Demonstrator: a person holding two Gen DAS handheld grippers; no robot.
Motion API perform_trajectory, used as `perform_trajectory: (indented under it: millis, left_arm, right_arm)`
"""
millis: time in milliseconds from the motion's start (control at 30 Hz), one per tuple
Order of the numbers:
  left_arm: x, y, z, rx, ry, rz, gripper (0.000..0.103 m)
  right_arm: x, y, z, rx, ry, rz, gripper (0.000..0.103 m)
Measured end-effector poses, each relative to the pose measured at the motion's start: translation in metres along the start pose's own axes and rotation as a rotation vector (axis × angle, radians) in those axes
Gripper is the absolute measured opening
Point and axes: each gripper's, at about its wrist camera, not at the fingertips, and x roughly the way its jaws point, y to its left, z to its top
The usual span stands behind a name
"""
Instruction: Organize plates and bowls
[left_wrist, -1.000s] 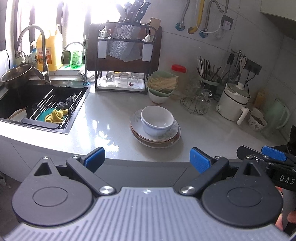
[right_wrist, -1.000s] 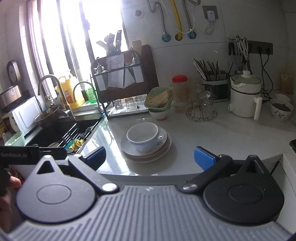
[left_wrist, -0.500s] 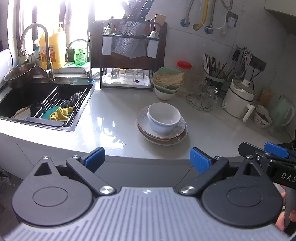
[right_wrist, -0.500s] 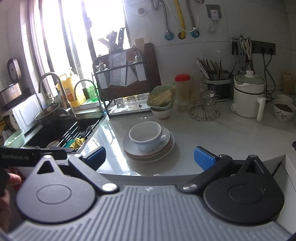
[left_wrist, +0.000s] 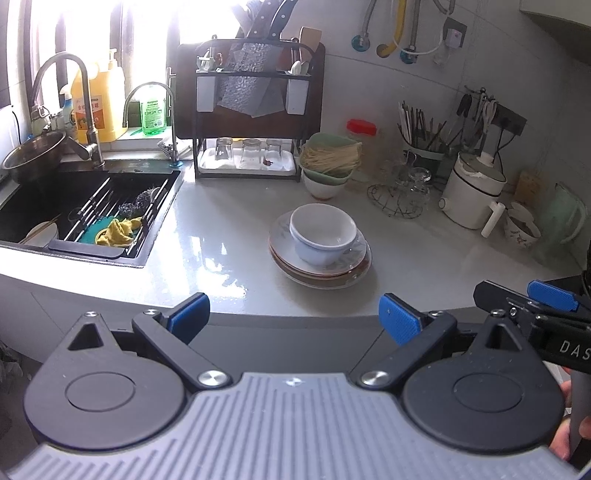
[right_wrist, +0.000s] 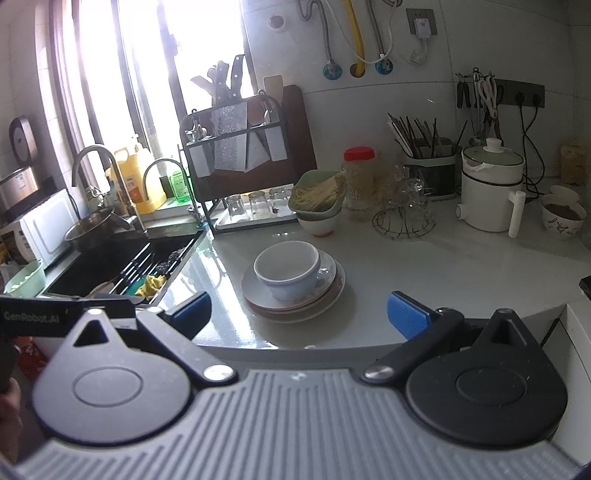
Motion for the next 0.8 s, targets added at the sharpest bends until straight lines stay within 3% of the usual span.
perform_trajectory:
  millis: [800]
  left_arm:
    - [-0.0003,-0.0056,-0.0021,0.006,-0.011,-0.03,0.1]
  right_arm:
    - [-0.0074,-0.0031,0.001,0.008,-0.009,-0.023,0.103]
